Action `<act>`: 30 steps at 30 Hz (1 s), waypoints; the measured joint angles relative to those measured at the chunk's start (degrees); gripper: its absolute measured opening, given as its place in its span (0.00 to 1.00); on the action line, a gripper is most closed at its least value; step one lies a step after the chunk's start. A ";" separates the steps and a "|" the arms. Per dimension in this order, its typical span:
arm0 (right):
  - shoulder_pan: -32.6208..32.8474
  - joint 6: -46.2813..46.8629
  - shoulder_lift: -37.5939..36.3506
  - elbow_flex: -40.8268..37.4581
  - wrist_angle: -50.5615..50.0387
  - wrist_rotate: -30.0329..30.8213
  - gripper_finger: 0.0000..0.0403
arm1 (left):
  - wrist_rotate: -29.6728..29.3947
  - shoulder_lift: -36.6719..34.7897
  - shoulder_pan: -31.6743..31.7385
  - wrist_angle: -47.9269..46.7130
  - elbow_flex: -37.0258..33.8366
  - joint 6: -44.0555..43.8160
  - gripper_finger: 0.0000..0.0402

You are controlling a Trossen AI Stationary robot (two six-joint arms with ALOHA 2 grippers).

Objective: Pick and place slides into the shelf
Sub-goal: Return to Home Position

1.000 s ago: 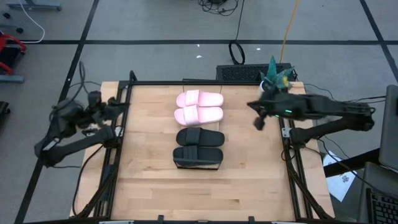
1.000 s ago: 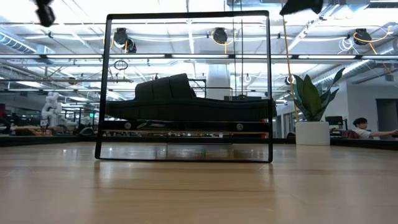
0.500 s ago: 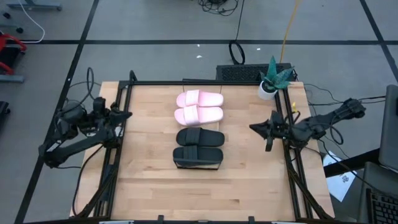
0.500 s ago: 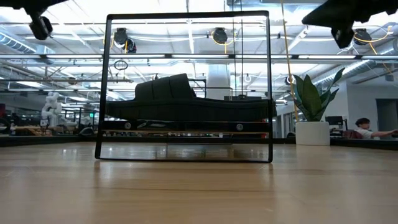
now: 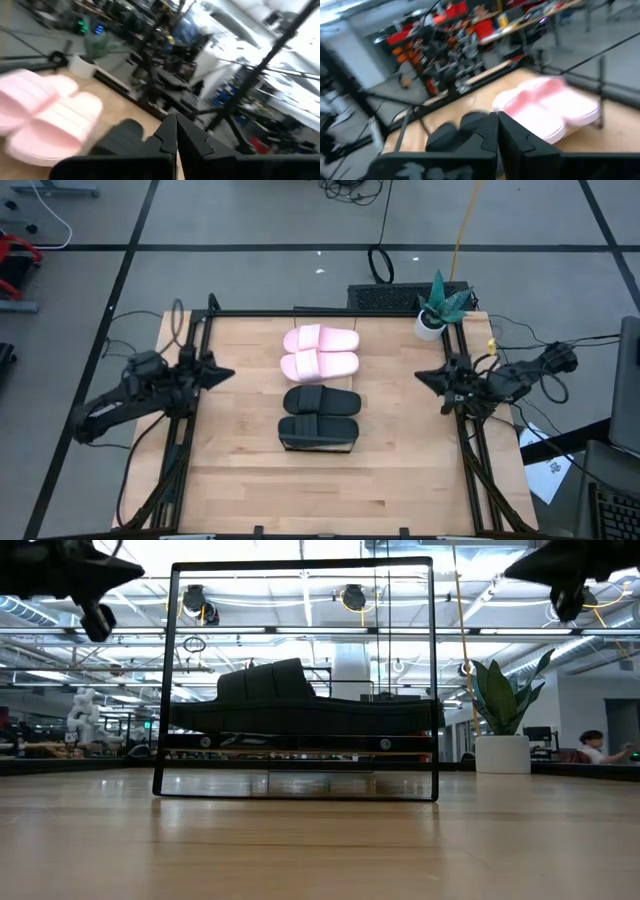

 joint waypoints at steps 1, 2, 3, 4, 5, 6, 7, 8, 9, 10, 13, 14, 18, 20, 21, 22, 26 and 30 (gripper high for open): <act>0.00 0.47 0.41 -1.19 1.13 -1.11 0.00 | -0.11 0.00 -1.34 2.20 -1.48 -0.38 0.01; 0.00 0.73 0.99 -2.52 2.94 -1.54 0.00 | -1.00 0.00 -2.98 4.85 -2.90 -0.80 0.01; 0.00 0.80 1.56 -3.86 5.13 -2.25 0.00 | -2.15 0.00 -4.68 7.77 -4.38 -0.98 0.00; 0.00 0.82 2.07 -5.18 7.18 -2.33 0.00 | -3.55 0.00 -6.55 10.51 -5.70 -1.01 0.01; 0.00 0.79 2.57 -6.45 9.21 -2.39 0.00 | -5.44 0.02 -8.75 12.86 -7.10 -1.02 0.01; 0.00 0.77 2.90 -7.58 11.03 -2.39 0.00 | -7.81 0.14 -10.88 14.67 -8.51 -0.99 0.01; 0.00 0.73 3.04 -8.56 12.34 -2.37 0.00 | -10.40 0.20 -13.14 15.62 -9.78 -0.94 0.02; 0.00 0.68 3.04 -9.18 12.85 -2.33 0.00 | -13.07 0.20 -15.48 15.75 -10.78 -0.73 0.02; -0.07 0.66 3.04 -9.47 13.04 -2.31 0.00 | -15.72 0.20 -17.76 15.75 -11.53 -0.40 0.01; -0.19 0.60 2.97 -9.60 13.23 -2.27 0.00 | -18.19 0.20 -19.91 15.78 -12.09 0.11 0.01; -0.78 -1.60 2.48 -9.62 13.33 -0.33 0.00 | -25.44 0.20 -25.32 15.67 -13.08 2.32 0.01; -1.00 -2.68 2.21 -9.62 13.29 0.87 0.00 | -27.66 0.21 -26.66 15.19 -13.10 3.37 0.01; -1.98 -6.62 0.64 -9.64 13.11 3.68 0.00 | -34.50 0.20 -29.93 11.43 -13.10 6.93 0.01; -2.16 -7.98 -0.28 -9.64 12.38 3.57 0.00 | -36.32 0.22 -30.50 8.90 -13.10 7.95 0.01; -2.16 -8.12 -0.79 -9.64 11.38 3.58 0.00 | -36.68 0.22 -30.72 8.10 -13.10 8.28 0.00; -2.16 -8.02 -1.11 -9.69 10.49 3.59 0.00 | -36.77 0.20 -30.72 7.54 -13.10 8.37 0.01; -2.18 -8.27 -1.86 -12.11 11.90 2.24 0.00 | -37.04 0.20 -30.72 6.94 -13.10 10.41 0.02; -2.16 -9.22 -1.95 -14.84 14.53 -1.06 0.00 | -37.16 0.24 -30.72 6.40 -13.10 12.12 0.00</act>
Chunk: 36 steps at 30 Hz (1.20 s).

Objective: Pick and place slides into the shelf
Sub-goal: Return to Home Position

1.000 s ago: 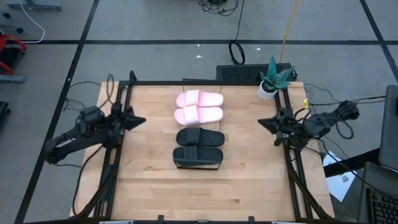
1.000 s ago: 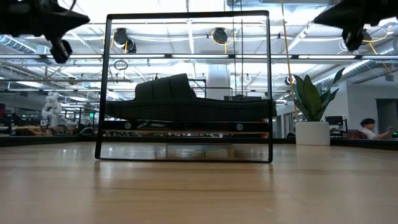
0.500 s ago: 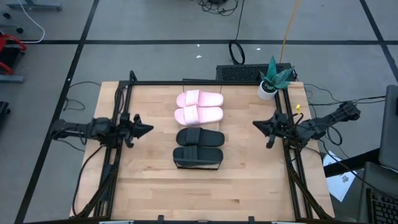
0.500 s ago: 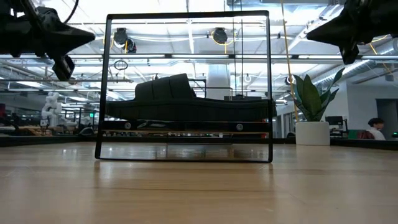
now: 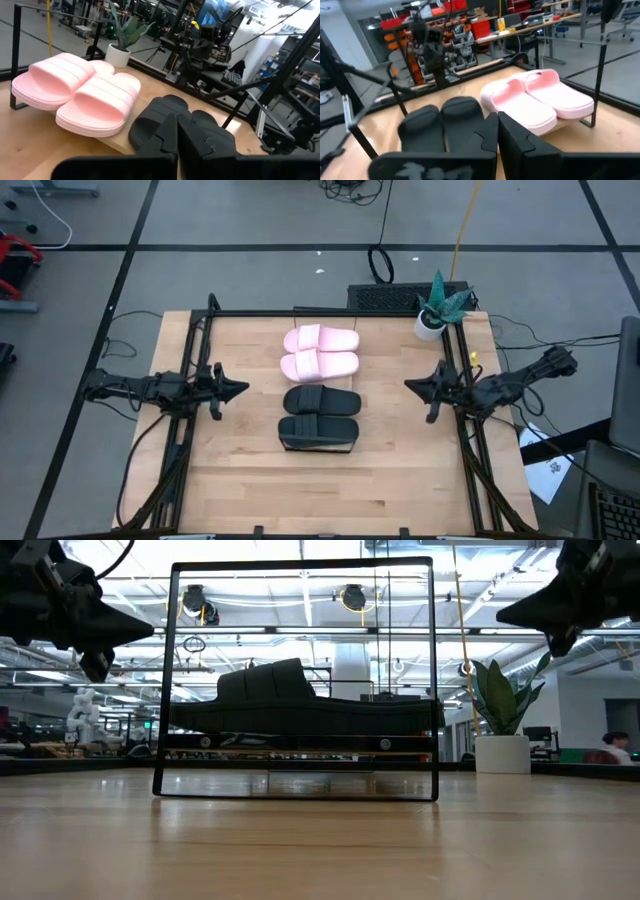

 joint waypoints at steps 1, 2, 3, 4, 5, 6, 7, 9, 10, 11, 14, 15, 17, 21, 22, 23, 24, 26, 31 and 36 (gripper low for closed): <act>0.00 -0.18 0.02 -0.47 -0.02 -0.06 0.00 | 0.00 0.00 0.00 0.00 0.00 0.28 0.01; 0.00 -0.63 0.00 -0.82 -0.05 0.00 0.00 | 0.00 0.00 0.00 -0.02 0.00 0.54 0.01; 0.00 -1.34 0.00 -1.05 0.00 -0.01 0.00 | 0.01 0.00 0.00 -0.04 0.00 0.84 0.02; 0.00 -2.07 0.00 -1.20 -0.13 -0.01 0.00 | 0.02 0.00 0.00 -0.06 0.00 1.08 0.02; 0.00 -2.93 -0.06 -1.21 -0.70 0.05 0.00 | 0.00 0.00 0.01 -0.07 0.00 1.48 0.01; 0.00 -3.86 -0.39 -1.21 -1.58 0.12 0.00 | 0.00 0.00 0.02 -0.08 0.00 1.90 0.01; 0.00 -4.68 -1.09 -1.21 -2.79 0.34 0.00 | 0.01 0.00 0.02 -0.07 0.00 2.32 0.00; 0.00 -4.50 -3.45 -0.82 -7.06 1.57 0.00 | 0.02 0.00 0.02 -0.07 0.00 2.34 0.01; 0.00 -3.79 -4.96 -0.45 -9.72 1.73 0.00 | 0.00 0.00 0.02 -0.07 0.00 2.09 0.01; -0.02 -2.82 -6.77 -0.13 -12.35 1.79 0.00 | 0.00 0.00 0.02 -0.07 0.00 1.95 0.02; -0.02 0.28 -12.74 0.12 -18.56 1.64 0.00 | 0.00 0.00 0.02 -0.07 0.01 1.99 0.02; -0.02 1.02 -14.04 0.13 -19.76 1.44 0.00 | 0.00 0.00 0.02 -0.05 0.00 2.06 0.02; 0.05 1.41 -13.87 0.28 -20.38 1.23 0.00 | -0.11 0.01 0.02 -0.09 0.01 2.43 0.01; 0.04 1.80 -12.90 -2.03 -17.37 0.08 0.00 | -1.27 0.02 0.04 0.15 0.00 2.63 0.01; 0.04 1.63 -12.90 -3.00 -16.19 0.02 0.00 | -1.48 0.00 0.07 0.13 0.02 2.55 0.02; 0.04 1.33 -12.81 -3.92 -14.16 0.02 0.00 | -1.52 0.02 0.07 0.03 0.00 2.37 0.02; 0.04 0.79 -12.74 -5.05 -11.59 0.17 0.00 | -1.67 0.02 0.08 0.00 0.00 2.30 0.02; 0.02 -0.89 -12.67 -7.26 -6.30 0.12 0.00 | -1.87 0.02 0.09 0.04 0.02 2.35 0.01; -0.02 -3.88 -12.74 -10.00 -1.93 0.41 0.00 | -3.04 0.49 0.09 0.17 0.00 2.72 0.01; -0.11 -4.46 -12.74 -10.08 -2.11 0.31 0.00 | -4.31 1.24 0.09 0.22 0.00 4.09 0.03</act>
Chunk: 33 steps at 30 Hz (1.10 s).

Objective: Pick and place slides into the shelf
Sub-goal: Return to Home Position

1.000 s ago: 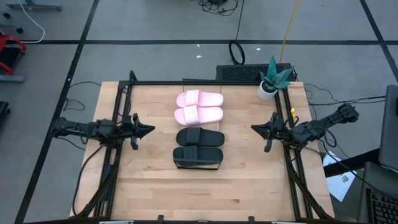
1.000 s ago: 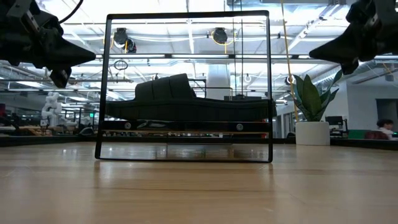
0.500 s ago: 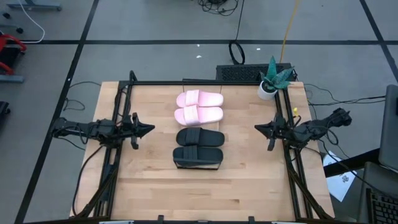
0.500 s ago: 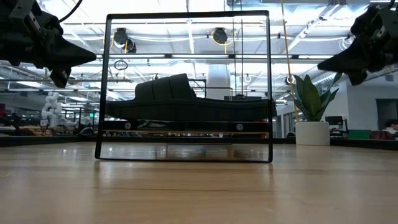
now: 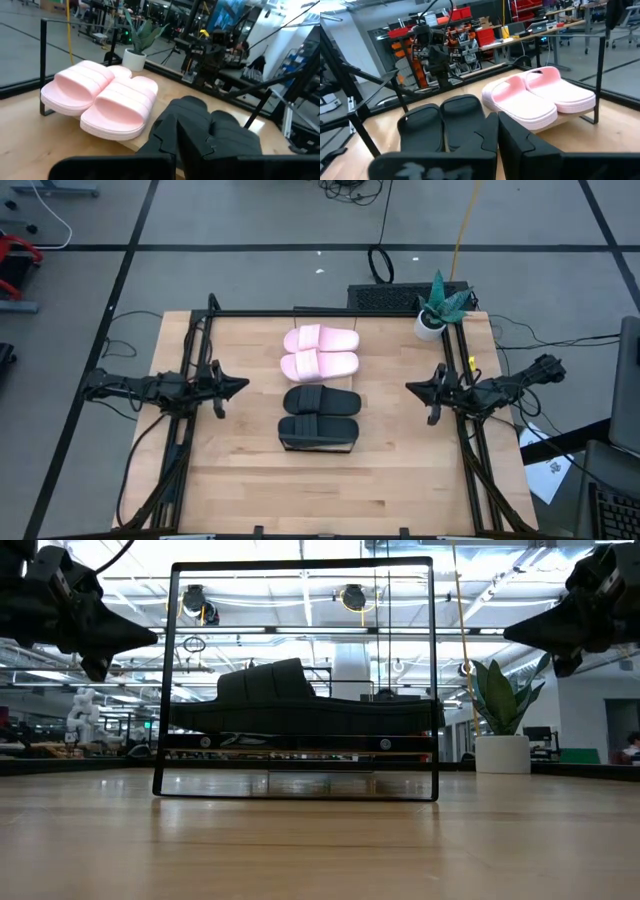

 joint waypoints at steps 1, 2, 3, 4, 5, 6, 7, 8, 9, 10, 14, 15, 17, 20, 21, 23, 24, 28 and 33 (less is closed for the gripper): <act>0.00 0.33 0.02 0.00 -0.04 -0.26 0.00 | 0.00 0.18 0.00 0.00 0.00 -0.14 0.02; 0.00 0.77 0.02 -0.02 -0.06 -0.62 0.00 | 0.12 0.20 0.00 0.02 0.00 -0.99 0.01; -0.02 0.94 0.00 -0.02 0.02 -1.55 0.00 | 0.73 0.34 0.00 0.00 -0.02 -1.70 0.01; -0.02 0.94 0.00 -0.06 0.03 -2.17 0.00 | 1.61 0.76 0.00 -0.03 -0.02 -2.43 0.00; -0.02 0.82 0.00 -0.07 0.03 -3.29 0.00 | 2.78 1.14 0.00 -0.06 -0.02 -2.70 0.01; -0.02 0.11 0.00 -0.07 -0.01 -4.15 0.00 | 3.96 1.41 0.00 -0.08 -0.02 -2.81 0.01; -0.02 -0.57 0.00 -0.09 0.01 -5.03 0.00 | 5.12 1.81 0.00 -0.12 -0.04 -2.83 0.02; -0.02 -1.38 0.03 -0.10 -0.04 -5.61 0.00 | 6.27 2.31 0.00 -0.21 -0.04 -3.26 0.03; -0.02 -2.01 0.04 -0.11 -0.04 -6.29 0.00 | 7.23 2.77 0.00 -0.24 -0.04 -4.18 0.03; -0.02 -2.36 0.04 -0.11 -0.06 -6.37 0.00 | 7.82 3.09 0.00 -0.21 -0.04 -5.23 0.04; -0.02 -2.58 0.04 -0.13 -0.10 -6.26 0.00 | 8.52 3.87 0.00 -0.13 -0.09 -7.78 0.05; -0.02 -2.56 0.04 -0.13 -0.10 -6.24 0.00 | 8.52 3.96 0.00 -0.13 -0.09 -7.71 0.05; 0.00 -2.58 0.04 -0.17 -0.10 -6.24 0.00 | 8.52 3.96 0.00 -0.11 -0.09 -6.92 0.04; 0.00 -2.58 0.04 -0.17 -0.13 -6.22 0.00 | 8.52 3.96 0.00 -0.09 -0.09 -6.83 0.02; 0.00 -2.58 0.04 -0.17 -0.13 -6.22 0.00 | 8.52 3.96 0.00 -0.11 -0.09 -7.11 0.01; 0.00 -2.58 0.04 -0.17 -0.15 -6.22 0.00 | 8.52 3.96 0.00 -0.09 -0.09 -7.01 0.00; 0.00 -2.59 0.04 -0.17 -0.15 -6.22 0.00 | 8.52 3.96 0.00 -0.09 -0.09 -6.95 0.01; 0.00 -2.60 0.04 -0.20 -0.17 -6.19 0.00 | 8.52 3.96 0.00 -0.09 -0.10 -6.89 0.04; 0.00 -2.60 0.04 -0.22 -0.19 -6.19 0.00 | 8.51 3.96 0.00 -0.09 -0.10 -6.88 0.07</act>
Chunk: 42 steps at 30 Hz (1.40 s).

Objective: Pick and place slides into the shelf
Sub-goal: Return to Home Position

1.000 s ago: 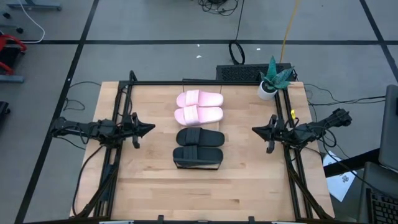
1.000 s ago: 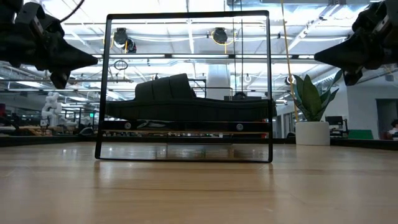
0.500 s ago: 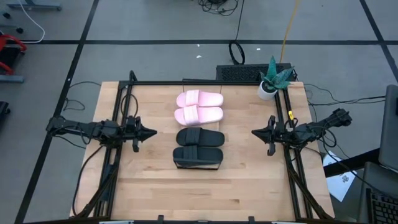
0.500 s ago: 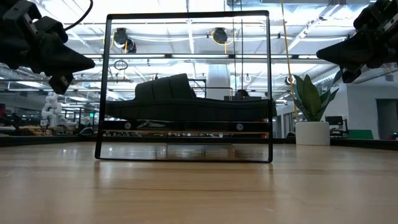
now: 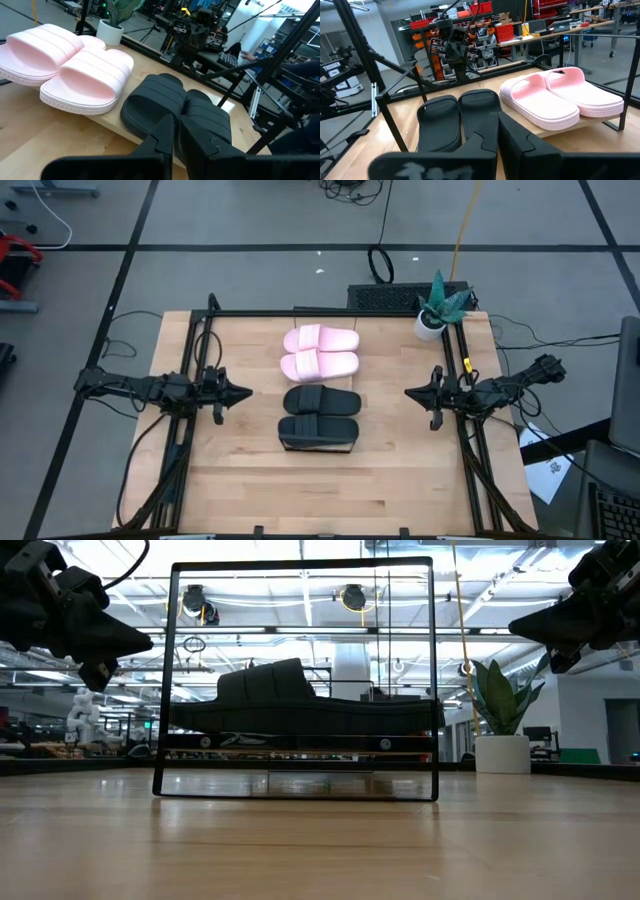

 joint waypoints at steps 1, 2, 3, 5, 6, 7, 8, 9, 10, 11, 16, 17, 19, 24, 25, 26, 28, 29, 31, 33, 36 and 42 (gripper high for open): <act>0.00 0.00 0.00 0.00 -0.01 0.00 0.00 | -0.01 0.00 0.00 0.00 0.00 0.02 0.07; 0.00 0.00 0.00 0.00 -0.01 0.00 0.00 | 0.00 0.00 0.00 0.00 -0.01 0.00 0.07; 0.00 0.00 0.00 0.00 -0.01 0.00 0.00 | -0.01 0.00 0.00 0.00 0.01 0.01 0.07; 0.00 0.00 0.00 0.00 -0.02 0.00 0.00 | -0.01 0.00 0.00 0.00 0.02 0.02 0.07; 0.00 0.00 0.00 0.00 -0.02 0.02 0.00 | -0.01 0.00 0.00 0.00 -0.01 0.02 0.06; 0.00 0.00 0.00 0.00 -0.02 0.02 0.00 | -0.01 0.00 0.00 0.00 0.01 0.02 0.06; 0.00 0.00 0.00 0.00 -0.02 0.02 0.00 | -0.01 0.00 0.00 0.00 0.00 0.02 0.05; 0.00 0.00 0.00 0.00 -0.02 0.02 0.00 | -0.01 0.00 0.00 0.00 0.01 0.03 0.05; 0.00 0.00 0.00 0.00 -0.02 0.02 0.00 | -0.01 0.00 0.00 0.00 0.00 0.02 0.04; 0.00 0.00 0.00 0.00 -0.02 0.02 0.00 | -0.01 0.00 0.00 0.00 0.00 0.02 0.03; 0.00 0.00 0.00 0.00 -0.04 0.02 0.00 | -0.03 0.00 0.00 0.00 -0.01 0.02 0.00; 0.00 0.00 0.00 0.00 -0.03 0.02 0.00 | -0.03 0.00 0.00 0.00 -0.01 0.04 0.00; 0.00 0.00 0.00 0.00 -0.04 0.02 0.00 | -0.03 0.00 -0.01 0.00 0.00 0.04 0.02; 0.00 0.00 0.00 0.00 -0.04 0.02 0.00 | -0.03 0.00 -0.02 0.00 -0.01 0.04 0.05; 0.00 0.00 0.00 0.00 -0.04 0.02 0.00 | -0.03 0.00 -0.02 0.00 -0.01 0.04 0.06; 0.00 0.00 0.00 0.00 -0.04 0.02 0.00 | -0.03 0.00 -0.02 0.00 -0.01 0.04 0.06; 0.00 0.00 0.00 0.00 -0.03 0.02 0.00 | -0.03 0.00 -0.02 0.00 -0.01 0.04 0.07; 0.00 0.00 0.00 0.00 -0.04 0.02 0.00 | -0.03 0.00 -0.01 0.00 -0.01 0.04 0.07; 0.00 0.00 0.00 0.00 -0.04 0.02 0.00 | -0.03 0.00 -0.01 0.00 0.01 0.04 0.06; 0.00 0.00 0.00 0.00 -0.04 0.02 0.00 | -0.03 0.00 -0.01 0.00 -0.01 0.04 0.05; 0.00 0.00 0.00 0.00 -0.04 0.02 0.00 | -0.03 0.00 -0.02 0.00 0.02 0.04 0.03; 0.00 0.00 0.00 0.00 -0.04 0.02 0.00 | -0.05 0.00 -0.01 0.00 -0.01 0.03 0.00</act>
